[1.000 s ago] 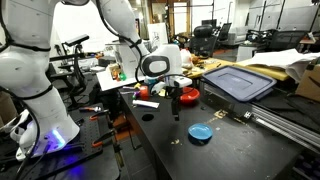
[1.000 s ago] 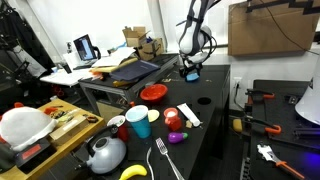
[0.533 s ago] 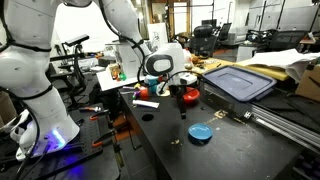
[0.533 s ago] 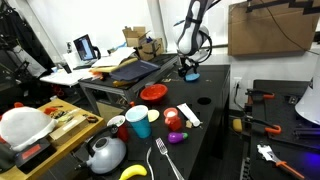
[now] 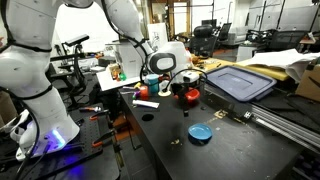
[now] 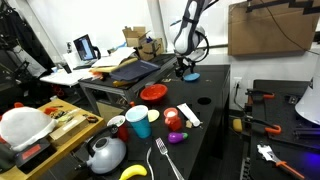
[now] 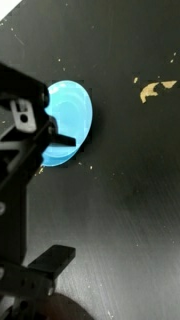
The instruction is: Move the blue plastic saucer to the far right of the table
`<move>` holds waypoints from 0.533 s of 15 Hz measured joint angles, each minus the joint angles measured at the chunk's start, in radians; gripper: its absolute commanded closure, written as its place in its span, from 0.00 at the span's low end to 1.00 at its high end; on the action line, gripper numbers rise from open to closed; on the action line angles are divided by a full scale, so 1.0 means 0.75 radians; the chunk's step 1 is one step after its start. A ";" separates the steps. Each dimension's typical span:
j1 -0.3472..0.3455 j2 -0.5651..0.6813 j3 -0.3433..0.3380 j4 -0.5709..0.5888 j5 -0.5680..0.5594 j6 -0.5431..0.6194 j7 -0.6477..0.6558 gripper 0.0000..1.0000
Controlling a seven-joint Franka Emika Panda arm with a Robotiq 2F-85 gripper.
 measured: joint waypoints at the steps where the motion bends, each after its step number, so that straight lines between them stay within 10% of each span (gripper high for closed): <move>1: 0.000 0.000 0.000 0.000 0.000 0.000 0.000 0.00; 8: -0.002 0.011 0.011 0.000 0.009 0.001 0.005 0.00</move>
